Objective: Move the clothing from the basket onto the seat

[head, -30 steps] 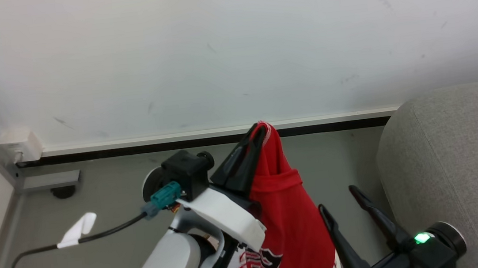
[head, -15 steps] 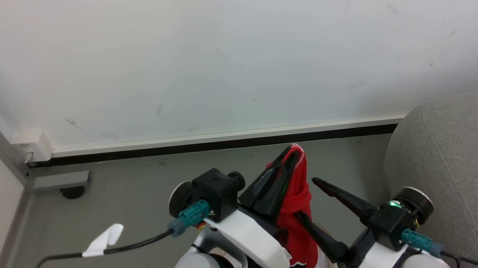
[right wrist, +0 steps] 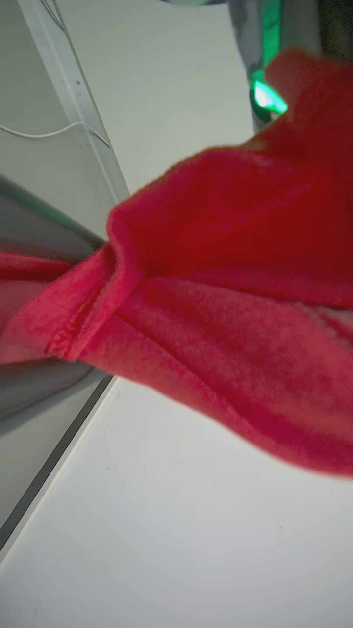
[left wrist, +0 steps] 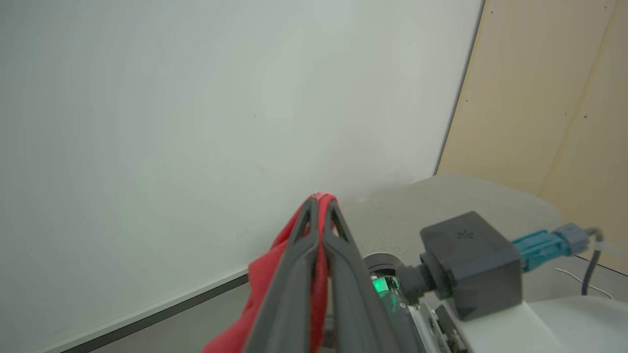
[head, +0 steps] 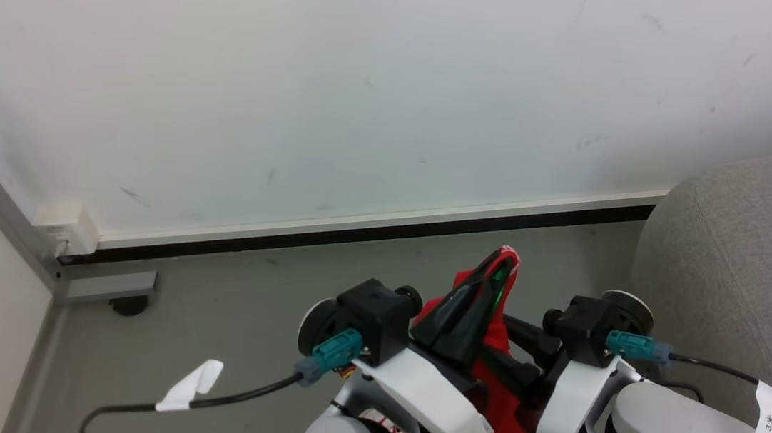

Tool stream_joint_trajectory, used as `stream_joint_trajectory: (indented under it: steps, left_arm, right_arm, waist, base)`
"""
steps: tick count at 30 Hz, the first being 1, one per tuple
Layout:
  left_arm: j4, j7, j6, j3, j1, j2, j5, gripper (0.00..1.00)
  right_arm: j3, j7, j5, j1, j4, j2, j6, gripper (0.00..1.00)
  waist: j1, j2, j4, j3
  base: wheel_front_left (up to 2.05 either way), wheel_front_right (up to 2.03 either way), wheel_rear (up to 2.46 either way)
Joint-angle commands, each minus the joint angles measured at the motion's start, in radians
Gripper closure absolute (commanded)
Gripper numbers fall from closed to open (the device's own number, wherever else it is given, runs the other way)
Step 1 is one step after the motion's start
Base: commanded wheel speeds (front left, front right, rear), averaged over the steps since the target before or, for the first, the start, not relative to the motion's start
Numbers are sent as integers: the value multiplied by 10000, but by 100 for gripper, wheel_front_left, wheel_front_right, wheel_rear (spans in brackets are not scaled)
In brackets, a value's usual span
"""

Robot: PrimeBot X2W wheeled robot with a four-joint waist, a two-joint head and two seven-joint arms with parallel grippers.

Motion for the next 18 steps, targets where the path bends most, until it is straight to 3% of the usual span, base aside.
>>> stream_joint_trajectory:
  steps: [1,5,6,7,8,18]
  left_arm:
    - [-46,-27,78,72,55,85,54,100]
    - [54,-110,180,162,72,202,132,100]
    - [79,-138,201,193,85,239,161,84]
    - [115,-197,217,200,120,261,160,56]
    - [176,-200,212,194,178,279,117,0]
    - [1127,-678,134,109,494,714,319,0]
  right_arm:
    - [124,-158,288,-210,57,-122,-21,100]
    - [179,-365,560,-325,226,-164,-21,100]
    - [111,-378,580,-339,287,-183,-21,100]
    - [22,-398,565,-342,354,-214,-21,100]
    - [-131,-428,469,-350,427,-257,-21,100]
    - [-1930,-439,-423,253,12,-545,-21,100]
  waist:
    - [0,-1,32,21]
    - [0,-1,78,17]
    - [0,-1,85,14]
    - [0,-1,93,10]
    - [0,-1,103,4]
    - [0,-1,-29,19]
  base:
    - [0,0,0]
    - [0,0,0]
    - [0,0,0]
    - [0,0,0]
    - [0,0,0]
    - [0,0,0]
